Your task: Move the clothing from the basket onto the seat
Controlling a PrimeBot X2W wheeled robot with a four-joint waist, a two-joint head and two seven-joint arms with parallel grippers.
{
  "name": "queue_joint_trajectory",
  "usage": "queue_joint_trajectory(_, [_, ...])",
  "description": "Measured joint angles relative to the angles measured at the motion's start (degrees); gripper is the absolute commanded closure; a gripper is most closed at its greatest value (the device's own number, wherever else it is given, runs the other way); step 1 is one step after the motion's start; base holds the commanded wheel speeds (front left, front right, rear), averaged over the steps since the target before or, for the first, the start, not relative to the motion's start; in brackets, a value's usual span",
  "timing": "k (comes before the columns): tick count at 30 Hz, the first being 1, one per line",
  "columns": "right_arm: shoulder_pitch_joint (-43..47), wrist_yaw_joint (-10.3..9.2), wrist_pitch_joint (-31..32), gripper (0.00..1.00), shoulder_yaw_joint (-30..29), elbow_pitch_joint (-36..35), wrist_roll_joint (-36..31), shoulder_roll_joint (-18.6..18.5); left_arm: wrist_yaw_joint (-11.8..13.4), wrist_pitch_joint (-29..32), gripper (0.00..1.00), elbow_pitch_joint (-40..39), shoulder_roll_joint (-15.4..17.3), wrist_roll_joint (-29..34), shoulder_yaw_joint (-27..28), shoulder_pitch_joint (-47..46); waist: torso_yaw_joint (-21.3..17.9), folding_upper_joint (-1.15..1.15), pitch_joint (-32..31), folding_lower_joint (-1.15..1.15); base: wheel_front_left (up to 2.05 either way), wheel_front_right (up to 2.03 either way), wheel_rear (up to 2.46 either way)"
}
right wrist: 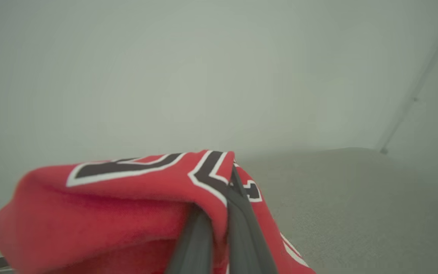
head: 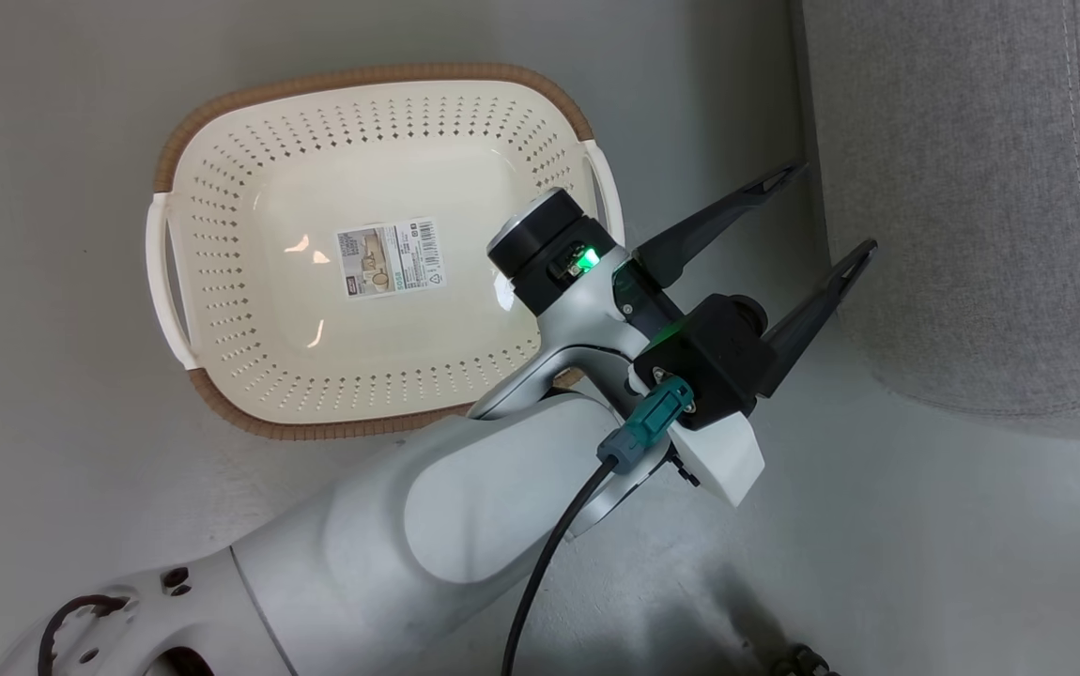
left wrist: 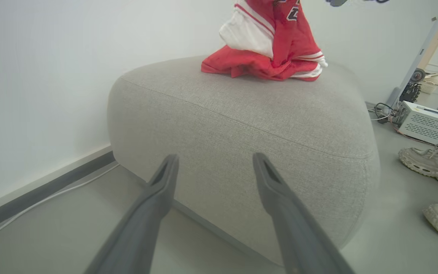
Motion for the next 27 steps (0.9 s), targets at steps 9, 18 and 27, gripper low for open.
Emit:
queue_joint_trajectory(9, [6.92,0.00,0.00,0.91,8.04,3.76,12.38,0.00,0.38,0.00,0.00,-0.59,-0.05,-0.51,0.31,0.04,1.01,0.00,-1.94,0.00,0.00,0.00,0.00])
queue_joint_trajectory(18, [13.77,0.00,0.00,0.00,9.80,-0.38,17.79,0.15,0.25,0.00,0.00,-1.14,-0.07,-0.52,2.13,1.59,1.36,0.00,-5.38,0.00,0.00,0.00,0.00])
queue_joint_trajectory(27, [24.08,0.00,0.00,0.00,9.85,-6.28,17.73,3.71,-0.68,0.00,0.00,-2.18,-0.19,-0.48,6.53,8.95,2.40,0.00,-12.56,0.00,0.00,0.00,0.00])
